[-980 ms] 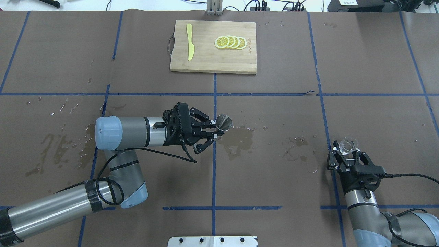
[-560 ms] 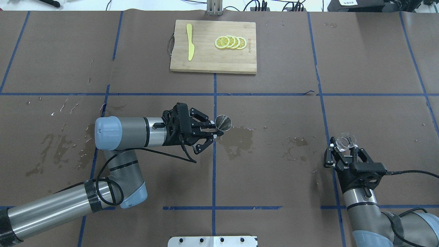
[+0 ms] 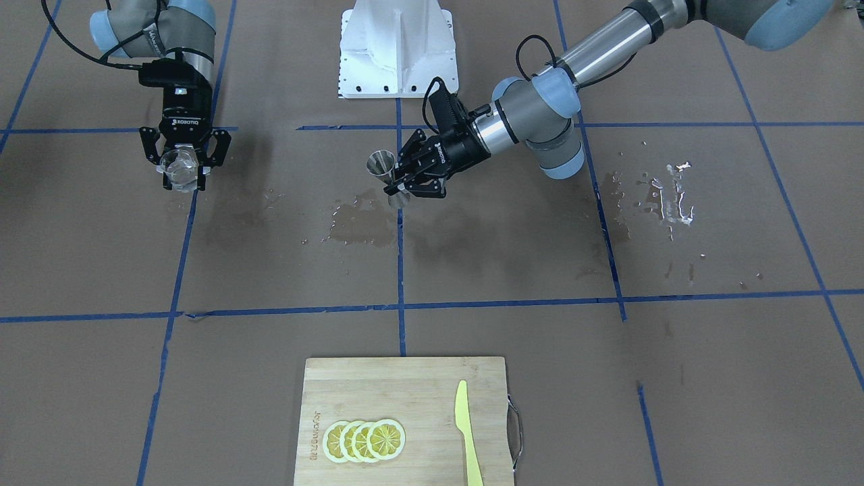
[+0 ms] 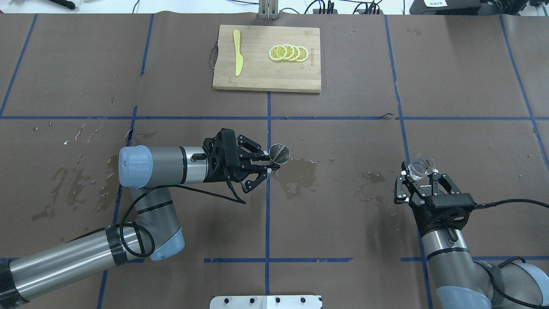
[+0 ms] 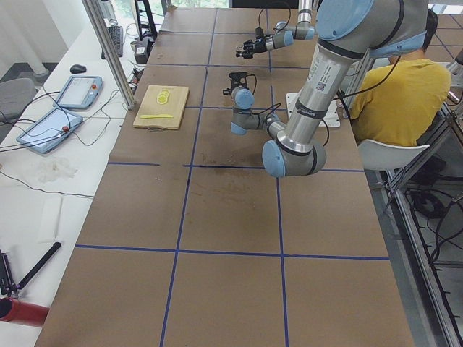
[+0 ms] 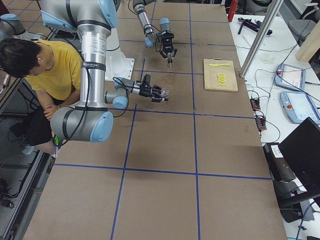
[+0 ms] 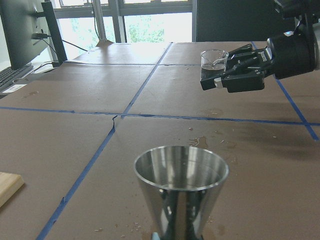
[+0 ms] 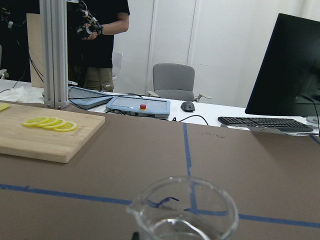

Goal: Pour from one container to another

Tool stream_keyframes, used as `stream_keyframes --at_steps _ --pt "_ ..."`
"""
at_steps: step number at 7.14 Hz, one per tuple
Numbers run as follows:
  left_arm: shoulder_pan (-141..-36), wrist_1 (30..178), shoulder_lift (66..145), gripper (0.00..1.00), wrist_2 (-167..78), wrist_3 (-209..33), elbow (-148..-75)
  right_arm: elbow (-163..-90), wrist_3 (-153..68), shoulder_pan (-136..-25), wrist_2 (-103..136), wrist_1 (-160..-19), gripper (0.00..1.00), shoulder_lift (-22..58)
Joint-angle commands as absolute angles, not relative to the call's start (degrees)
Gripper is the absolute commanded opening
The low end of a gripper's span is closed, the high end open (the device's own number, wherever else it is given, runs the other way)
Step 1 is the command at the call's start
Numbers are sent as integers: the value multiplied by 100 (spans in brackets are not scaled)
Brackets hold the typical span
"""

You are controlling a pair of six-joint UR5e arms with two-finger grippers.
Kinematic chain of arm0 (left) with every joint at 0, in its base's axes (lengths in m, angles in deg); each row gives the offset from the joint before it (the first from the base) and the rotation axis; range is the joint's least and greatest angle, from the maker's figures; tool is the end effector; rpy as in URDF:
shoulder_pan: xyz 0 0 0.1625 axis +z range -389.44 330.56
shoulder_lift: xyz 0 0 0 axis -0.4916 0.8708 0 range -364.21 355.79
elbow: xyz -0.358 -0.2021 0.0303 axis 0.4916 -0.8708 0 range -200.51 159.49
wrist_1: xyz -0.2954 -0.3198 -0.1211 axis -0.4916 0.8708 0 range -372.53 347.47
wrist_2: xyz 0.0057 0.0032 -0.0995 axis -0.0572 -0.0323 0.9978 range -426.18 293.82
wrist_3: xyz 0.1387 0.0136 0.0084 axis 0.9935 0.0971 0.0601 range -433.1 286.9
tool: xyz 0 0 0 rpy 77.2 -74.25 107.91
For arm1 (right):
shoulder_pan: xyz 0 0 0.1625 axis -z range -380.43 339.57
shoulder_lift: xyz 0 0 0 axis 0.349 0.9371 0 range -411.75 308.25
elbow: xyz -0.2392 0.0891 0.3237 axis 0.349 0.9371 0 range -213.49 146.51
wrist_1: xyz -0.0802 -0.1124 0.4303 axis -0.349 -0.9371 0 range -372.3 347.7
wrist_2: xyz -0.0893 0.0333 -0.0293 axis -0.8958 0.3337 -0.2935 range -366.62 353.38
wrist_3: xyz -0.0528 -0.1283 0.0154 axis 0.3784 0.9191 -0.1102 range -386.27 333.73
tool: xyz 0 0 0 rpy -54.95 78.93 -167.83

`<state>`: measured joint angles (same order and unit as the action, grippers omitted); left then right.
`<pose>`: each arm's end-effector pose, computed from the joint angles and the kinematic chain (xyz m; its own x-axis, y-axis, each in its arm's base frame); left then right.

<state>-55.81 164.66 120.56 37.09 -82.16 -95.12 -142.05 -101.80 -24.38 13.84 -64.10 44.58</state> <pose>0.6219 -0.4211 0.2234 0.1919 0.9776 -0.0863 0.2893 0.0277 0.9568 -0.4583 -0.2964 0.4349 0.8014 -0.0323 0.5973 -0.5622 0.3004 0.7705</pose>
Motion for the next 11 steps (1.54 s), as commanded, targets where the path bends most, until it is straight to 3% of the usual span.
stream_keyframes --at_steps 1,5,8,11 --pt "-5572 16466 12050 0 3709 -8216 -9539 -14230 -9047 -2595 1560 -6090 0 3803" --pt "-5546 16457 12050 0 3709 -8216 -9539 -14177 -7805 -2649 1649 -6204 0 2676" --pt "-5546 16457 12050 0 3709 -8216 -9539 -14194 -7716 -2702 1676 -8026 0 1622" --pt "-5537 16466 12050 0 3709 -8216 -9539 -14203 -7594 -2790 1790 -9199 0 1181"
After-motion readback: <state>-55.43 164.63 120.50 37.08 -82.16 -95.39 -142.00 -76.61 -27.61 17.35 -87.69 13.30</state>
